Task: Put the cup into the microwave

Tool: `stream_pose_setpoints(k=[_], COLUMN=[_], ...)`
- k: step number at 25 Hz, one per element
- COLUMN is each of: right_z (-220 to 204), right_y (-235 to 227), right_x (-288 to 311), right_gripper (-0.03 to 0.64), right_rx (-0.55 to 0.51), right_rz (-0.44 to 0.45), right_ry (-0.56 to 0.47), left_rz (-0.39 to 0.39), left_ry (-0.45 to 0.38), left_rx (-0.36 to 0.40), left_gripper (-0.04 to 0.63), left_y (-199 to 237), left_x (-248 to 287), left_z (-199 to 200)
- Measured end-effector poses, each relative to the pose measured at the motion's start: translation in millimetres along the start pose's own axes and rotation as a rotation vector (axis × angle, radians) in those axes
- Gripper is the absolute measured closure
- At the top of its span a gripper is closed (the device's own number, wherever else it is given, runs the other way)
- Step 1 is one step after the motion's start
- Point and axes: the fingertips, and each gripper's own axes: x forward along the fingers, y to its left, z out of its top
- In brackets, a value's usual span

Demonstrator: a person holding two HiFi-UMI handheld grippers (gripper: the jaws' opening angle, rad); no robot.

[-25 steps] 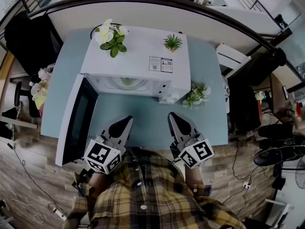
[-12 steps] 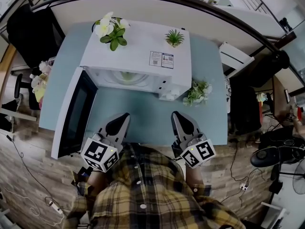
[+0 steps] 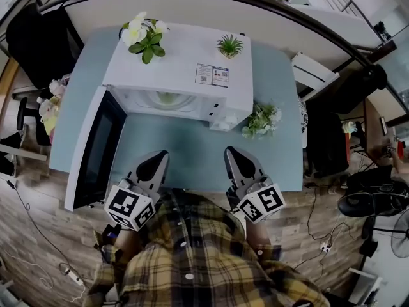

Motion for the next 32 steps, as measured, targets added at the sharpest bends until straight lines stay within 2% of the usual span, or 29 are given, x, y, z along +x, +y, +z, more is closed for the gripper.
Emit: stream_pose_setpoints(k=[32], right_z=[-7.2], right_y=[-3.4], right_x=[5.1], right_gripper=[0.614], right_rx=[0.019], right_rz=[-0.018], right_ry=[0.005], left_rz=[-0.007], left_ry=[0.013], left_rx=[-0.006], left_gripper=[0.604], left_y=[6.5], left_x=[12.3], left_z=[0.8])
